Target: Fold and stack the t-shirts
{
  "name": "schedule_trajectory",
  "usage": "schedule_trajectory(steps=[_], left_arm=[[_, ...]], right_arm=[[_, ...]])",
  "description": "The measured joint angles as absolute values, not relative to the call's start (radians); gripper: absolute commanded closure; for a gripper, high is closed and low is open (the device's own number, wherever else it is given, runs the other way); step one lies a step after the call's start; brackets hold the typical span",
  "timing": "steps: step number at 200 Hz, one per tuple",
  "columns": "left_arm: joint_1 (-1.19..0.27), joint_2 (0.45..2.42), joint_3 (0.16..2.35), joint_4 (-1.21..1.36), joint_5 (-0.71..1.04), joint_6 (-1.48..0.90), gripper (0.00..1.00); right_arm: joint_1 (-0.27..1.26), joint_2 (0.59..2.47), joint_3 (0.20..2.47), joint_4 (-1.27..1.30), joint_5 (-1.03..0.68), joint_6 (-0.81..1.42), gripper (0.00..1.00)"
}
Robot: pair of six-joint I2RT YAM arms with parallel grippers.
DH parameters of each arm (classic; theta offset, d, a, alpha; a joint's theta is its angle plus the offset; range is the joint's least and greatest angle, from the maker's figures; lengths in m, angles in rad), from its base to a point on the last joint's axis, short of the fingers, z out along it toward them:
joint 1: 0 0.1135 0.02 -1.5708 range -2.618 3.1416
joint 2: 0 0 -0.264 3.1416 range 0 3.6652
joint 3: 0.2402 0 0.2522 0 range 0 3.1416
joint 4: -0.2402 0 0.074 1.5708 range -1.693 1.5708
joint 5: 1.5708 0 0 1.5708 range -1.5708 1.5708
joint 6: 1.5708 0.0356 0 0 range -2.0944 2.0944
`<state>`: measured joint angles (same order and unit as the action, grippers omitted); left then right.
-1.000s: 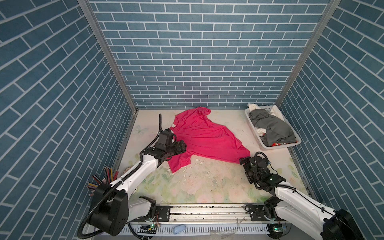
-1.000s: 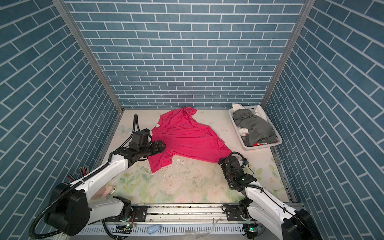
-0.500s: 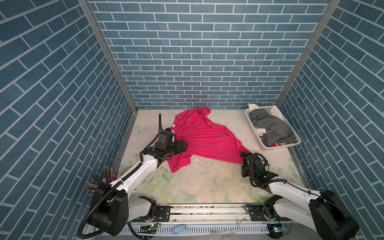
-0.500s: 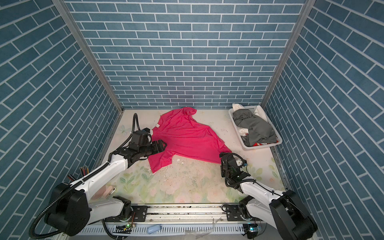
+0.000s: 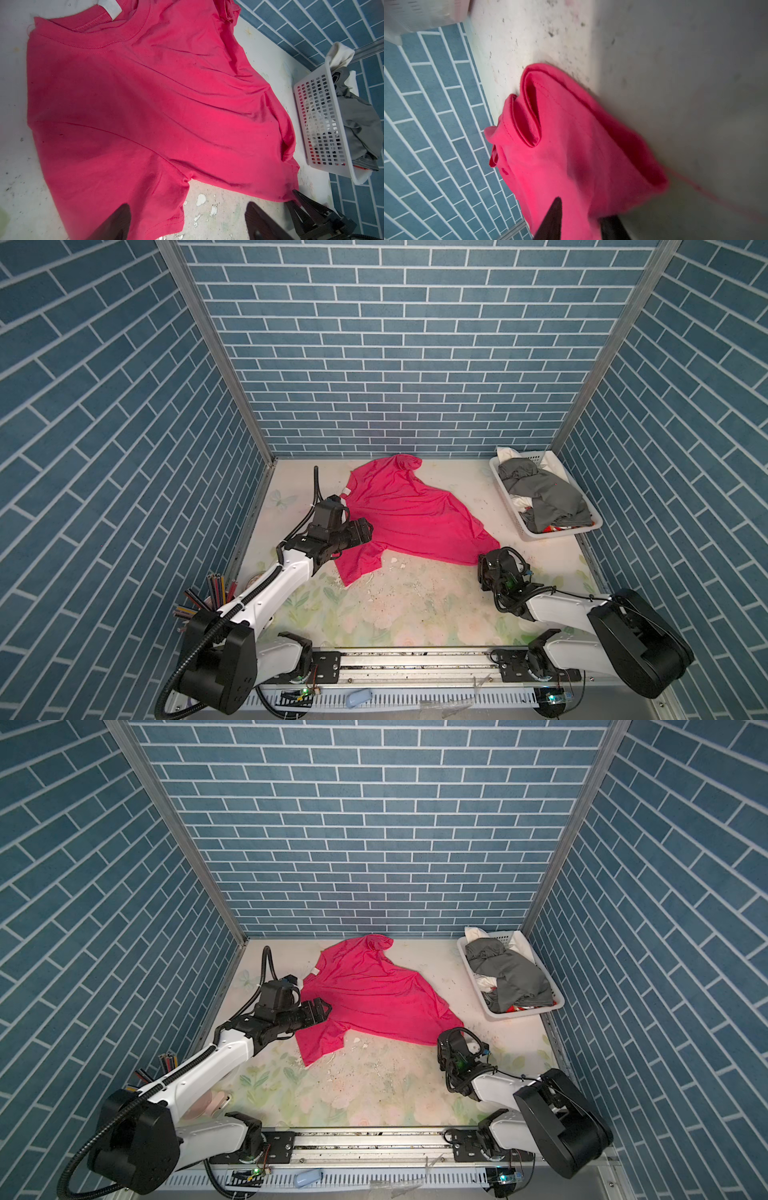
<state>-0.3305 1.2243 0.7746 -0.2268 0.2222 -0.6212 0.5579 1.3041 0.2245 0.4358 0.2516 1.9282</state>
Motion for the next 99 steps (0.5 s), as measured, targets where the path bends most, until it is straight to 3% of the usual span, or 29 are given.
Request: schedule_trajectory(steps=[54, 99], left_arm=[[-0.287, 1.225, 0.775, -0.248, 0.231, -0.617, 0.12], [-0.115, 1.287, 0.758, -0.279, 0.300, -0.636, 0.12]], right_arm=[[0.521, 1.284, 0.251, 0.361, 0.252, 1.841, 1.00], [0.434, 1.214, 0.365, 0.217, 0.239, 1.640, 1.00]])
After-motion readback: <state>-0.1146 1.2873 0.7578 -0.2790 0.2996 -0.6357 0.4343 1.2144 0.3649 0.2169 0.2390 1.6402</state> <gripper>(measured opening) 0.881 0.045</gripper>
